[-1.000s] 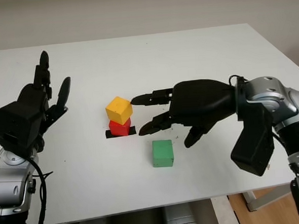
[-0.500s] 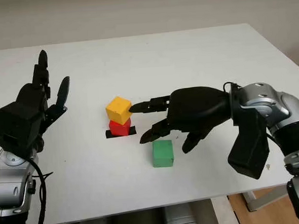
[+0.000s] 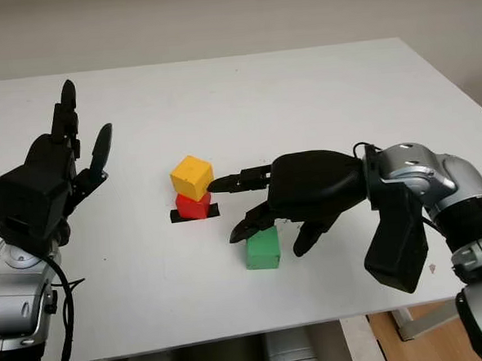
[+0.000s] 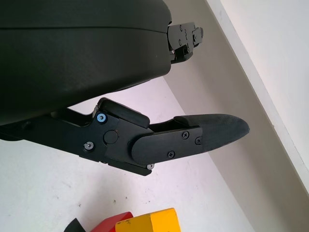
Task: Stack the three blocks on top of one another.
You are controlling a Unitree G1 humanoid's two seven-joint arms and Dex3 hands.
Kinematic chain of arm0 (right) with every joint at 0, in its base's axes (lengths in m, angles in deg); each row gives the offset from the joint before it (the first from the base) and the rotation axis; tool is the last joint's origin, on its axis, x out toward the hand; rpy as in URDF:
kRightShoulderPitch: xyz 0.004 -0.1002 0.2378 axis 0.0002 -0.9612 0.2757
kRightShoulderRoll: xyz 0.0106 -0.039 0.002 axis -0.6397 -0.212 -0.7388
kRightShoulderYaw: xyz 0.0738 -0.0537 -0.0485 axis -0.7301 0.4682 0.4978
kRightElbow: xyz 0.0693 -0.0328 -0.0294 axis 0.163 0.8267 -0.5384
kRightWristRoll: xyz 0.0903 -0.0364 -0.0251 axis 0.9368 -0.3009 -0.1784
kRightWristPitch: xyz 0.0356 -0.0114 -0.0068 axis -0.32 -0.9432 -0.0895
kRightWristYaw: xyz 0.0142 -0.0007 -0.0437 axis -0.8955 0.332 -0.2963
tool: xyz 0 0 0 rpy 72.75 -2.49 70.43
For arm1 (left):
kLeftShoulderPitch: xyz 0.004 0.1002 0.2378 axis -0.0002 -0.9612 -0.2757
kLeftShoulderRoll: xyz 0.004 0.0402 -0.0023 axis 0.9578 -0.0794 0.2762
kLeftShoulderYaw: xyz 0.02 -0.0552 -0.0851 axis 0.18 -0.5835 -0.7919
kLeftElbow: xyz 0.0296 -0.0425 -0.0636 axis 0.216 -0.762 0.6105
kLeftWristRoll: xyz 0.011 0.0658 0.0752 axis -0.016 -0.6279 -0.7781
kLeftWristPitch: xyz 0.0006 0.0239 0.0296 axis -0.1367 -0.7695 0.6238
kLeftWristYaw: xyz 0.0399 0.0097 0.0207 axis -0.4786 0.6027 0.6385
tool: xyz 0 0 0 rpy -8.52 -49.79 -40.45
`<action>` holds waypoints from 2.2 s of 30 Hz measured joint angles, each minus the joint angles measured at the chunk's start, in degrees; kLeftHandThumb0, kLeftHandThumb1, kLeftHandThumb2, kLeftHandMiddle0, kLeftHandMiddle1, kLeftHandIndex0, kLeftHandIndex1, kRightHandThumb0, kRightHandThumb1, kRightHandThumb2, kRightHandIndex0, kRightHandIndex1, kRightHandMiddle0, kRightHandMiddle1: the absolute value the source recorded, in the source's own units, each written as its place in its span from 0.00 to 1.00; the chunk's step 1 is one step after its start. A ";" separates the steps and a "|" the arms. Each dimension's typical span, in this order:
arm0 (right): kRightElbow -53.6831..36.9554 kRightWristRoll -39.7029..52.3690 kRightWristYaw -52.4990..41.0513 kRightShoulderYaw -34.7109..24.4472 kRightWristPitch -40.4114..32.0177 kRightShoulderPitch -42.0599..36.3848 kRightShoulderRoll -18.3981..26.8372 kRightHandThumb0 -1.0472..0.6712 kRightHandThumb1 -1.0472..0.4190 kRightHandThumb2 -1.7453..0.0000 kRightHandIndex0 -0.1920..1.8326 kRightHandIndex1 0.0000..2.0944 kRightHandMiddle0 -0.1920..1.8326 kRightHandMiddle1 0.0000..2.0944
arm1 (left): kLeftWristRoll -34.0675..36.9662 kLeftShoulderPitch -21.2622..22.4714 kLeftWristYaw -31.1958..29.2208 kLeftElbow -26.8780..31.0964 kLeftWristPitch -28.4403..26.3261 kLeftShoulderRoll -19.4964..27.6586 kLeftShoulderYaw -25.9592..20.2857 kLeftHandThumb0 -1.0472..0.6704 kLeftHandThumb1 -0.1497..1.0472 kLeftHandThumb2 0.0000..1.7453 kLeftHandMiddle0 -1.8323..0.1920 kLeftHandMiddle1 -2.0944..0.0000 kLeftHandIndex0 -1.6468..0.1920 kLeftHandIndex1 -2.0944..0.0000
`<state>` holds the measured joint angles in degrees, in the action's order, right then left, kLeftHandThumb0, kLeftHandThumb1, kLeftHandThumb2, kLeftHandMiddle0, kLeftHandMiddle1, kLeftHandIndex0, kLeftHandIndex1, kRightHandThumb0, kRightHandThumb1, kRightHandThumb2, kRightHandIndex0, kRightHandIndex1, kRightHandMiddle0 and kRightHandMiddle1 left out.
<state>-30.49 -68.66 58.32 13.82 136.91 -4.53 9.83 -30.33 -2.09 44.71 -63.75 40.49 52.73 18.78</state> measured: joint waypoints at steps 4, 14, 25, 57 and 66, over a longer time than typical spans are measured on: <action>1.33 -1.58 1.43 0.39 0.56 0.25 -0.60 0.30 0.12 0.97 0.11 0.03 0.38 0.11 | 0.45 -0.01 -0.12 0.00 0.24 -0.01 0.00 0.17 1.00 0.35 1.00 0.98 0.99 0.98; 4.46 -9.63 10.68 0.41 2.64 1.29 -2.27 0.35 0.09 0.96 0.15 0.04 0.43 0.15 | 0.29 -0.45 -0.19 0.00 0.00 -0.01 0.01 0.16 1.00 0.35 1.00 0.99 0.99 0.98; 5.12 -19.92 21.67 1.58 3.05 3.41 -2.43 0.34 0.09 0.97 0.21 0.03 0.42 0.37 | 0.92 -0.75 -0.43 0.04 0.33 -0.01 0.01 0.17 1.00 0.34 1.00 0.99 0.98 0.97; -10.63 22.98 -24.65 1.37 -27.24 6.72 7.49 0.34 0.10 0.97 0.28 0.03 0.34 0.60 | 0.18 -1.09 -0.29 0.68 -0.12 0.06 -0.13 0.16 1.00 0.34 0.99 0.97 0.97 0.97; -6.28 21.57 -25.46 -3.42 -31.63 14.46 4.25 0.36 0.11 0.97 0.29 0.03 0.40 0.47 | 0.26 -0.66 -0.21 0.11 -0.21 0.07 -0.13 0.16 1.00 0.33 1.00 0.98 0.98 0.98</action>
<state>-36.78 -47.09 32.86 10.40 105.28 9.93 14.08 -30.07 -2.75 44.50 -63.64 40.29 52.80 18.65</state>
